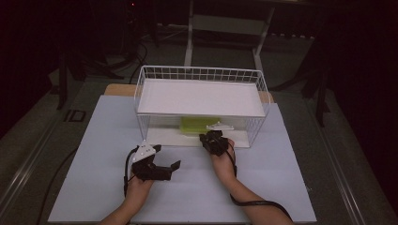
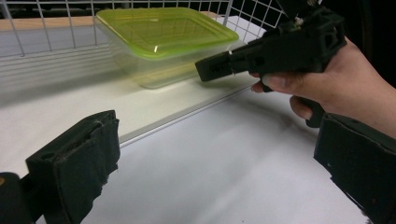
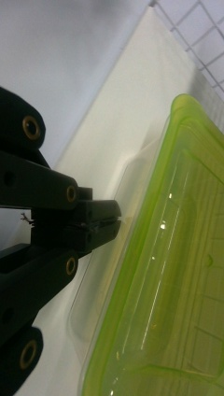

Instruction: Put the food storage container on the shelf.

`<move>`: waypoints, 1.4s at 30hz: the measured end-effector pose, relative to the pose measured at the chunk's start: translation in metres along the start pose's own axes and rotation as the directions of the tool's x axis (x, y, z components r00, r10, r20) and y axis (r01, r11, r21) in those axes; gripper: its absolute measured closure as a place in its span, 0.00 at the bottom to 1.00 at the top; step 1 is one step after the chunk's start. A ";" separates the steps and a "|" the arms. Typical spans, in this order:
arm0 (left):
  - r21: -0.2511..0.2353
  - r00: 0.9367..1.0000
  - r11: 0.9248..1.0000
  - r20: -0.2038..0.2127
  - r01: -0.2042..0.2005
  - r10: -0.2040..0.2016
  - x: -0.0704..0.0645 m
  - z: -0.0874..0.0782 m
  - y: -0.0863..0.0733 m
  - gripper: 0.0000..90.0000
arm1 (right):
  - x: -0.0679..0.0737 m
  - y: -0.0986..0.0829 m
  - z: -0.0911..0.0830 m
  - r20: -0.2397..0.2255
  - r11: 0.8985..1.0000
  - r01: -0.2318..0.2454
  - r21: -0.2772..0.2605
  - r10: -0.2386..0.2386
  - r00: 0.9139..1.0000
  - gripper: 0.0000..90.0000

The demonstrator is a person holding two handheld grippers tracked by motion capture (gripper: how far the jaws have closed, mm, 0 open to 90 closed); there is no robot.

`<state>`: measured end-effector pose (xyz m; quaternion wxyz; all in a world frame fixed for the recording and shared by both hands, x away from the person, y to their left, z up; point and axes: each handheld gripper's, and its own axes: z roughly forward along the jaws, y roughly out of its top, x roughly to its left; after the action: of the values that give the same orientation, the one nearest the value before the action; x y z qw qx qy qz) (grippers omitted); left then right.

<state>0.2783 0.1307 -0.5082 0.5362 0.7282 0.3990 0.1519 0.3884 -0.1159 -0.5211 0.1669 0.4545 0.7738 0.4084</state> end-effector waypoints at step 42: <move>-0.060 0.984 0.994 0.143 -0.097 0.104 -0.016 -0.011 0.019 0.01 | 0.004 -0.010 -0.078 -0.101 0.996 0.013 -0.083 -0.021 0.995 0.31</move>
<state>0.2686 0.1237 -0.4834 0.5746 0.7421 0.3173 0.1356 0.3315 -0.1531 -0.4808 0.1492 0.4192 0.7676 0.4613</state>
